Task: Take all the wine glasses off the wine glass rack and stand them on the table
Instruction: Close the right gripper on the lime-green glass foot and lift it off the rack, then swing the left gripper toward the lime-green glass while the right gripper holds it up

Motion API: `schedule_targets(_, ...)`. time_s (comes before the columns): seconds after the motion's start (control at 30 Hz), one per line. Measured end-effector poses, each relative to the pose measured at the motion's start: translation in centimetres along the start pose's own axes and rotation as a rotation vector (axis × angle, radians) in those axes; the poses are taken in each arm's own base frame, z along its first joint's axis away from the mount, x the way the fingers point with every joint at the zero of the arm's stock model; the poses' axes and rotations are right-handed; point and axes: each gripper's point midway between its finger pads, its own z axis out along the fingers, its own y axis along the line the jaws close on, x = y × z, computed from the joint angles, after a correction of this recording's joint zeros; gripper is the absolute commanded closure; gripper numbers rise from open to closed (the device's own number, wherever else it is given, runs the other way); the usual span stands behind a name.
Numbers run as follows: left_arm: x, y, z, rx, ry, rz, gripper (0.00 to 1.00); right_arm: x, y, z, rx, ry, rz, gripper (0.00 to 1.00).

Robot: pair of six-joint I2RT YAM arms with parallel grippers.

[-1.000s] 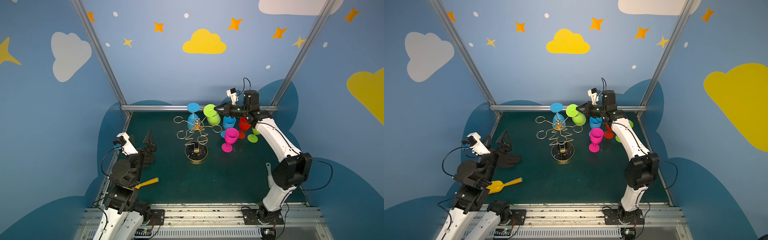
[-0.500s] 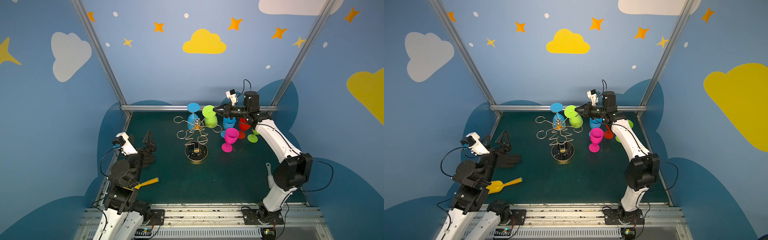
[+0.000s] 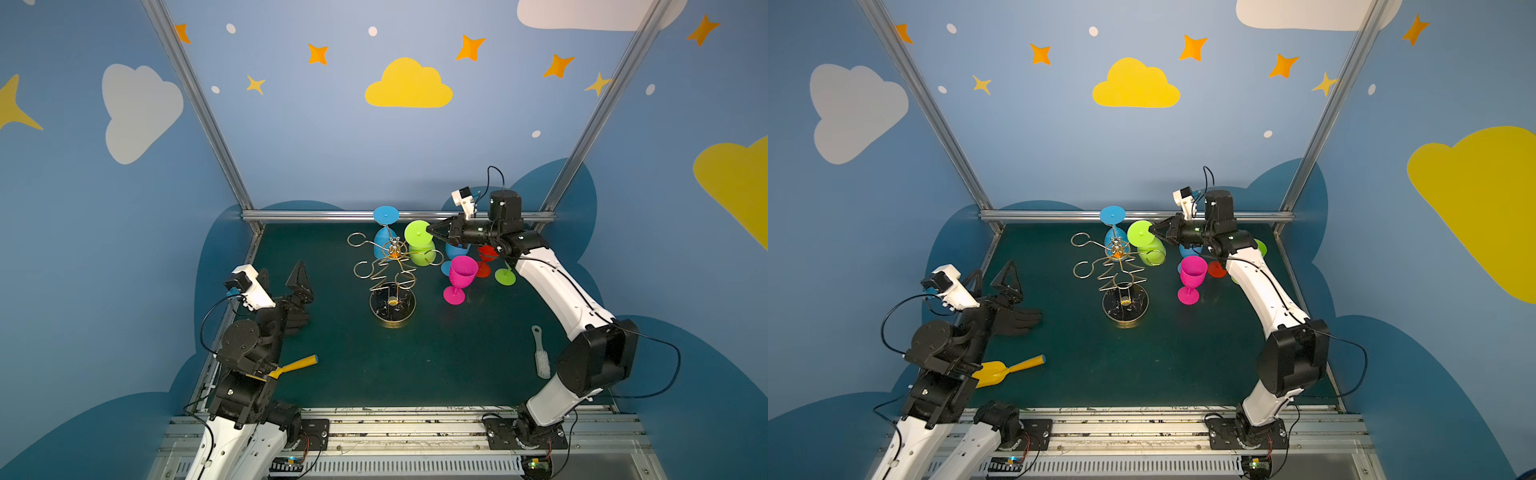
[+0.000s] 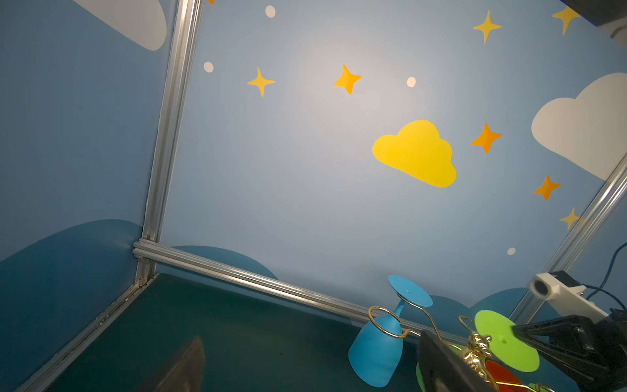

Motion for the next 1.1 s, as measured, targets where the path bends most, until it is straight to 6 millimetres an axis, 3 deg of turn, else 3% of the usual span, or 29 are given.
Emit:
schedule_targets(0.2,0.0,-0.5,0.6,0.016,0.012,0.002,0.06,-1.1,-0.1,-2.2,0.023,-0.049,-0.008,1.00)
schedule_targets(0.37,-0.8,-2.1,1.7,0.070,0.022,-0.007,0.15,-2.1,-0.5,-4.3,0.051,-0.095,-0.011,1.00)
schedule_targets(0.5,-1.1,-4.3,3.0,0.151,0.060,-0.026,0.20,-3.0,-0.2,-6.4,0.079,-0.147,-0.028,1.00)
schedule_targets(0.63,-1.3,-7.7,4.7,0.287,0.126,-0.059,0.28,-3.4,0.9,-8.5,0.104,-0.197,-0.070,1.00)
schedule_targets(0.87,-1.0,-14.9,7.2,0.606,0.289,-0.136,0.36,-3.1,6.1,-11.2,0.078,-0.250,-0.223,1.00)
schedule_targets(1.1,-0.8,-20.8,8.1,0.928,0.457,-0.266,0.44,-2.6,12.7,-13.8,0.023,-0.294,-0.443,1.00)
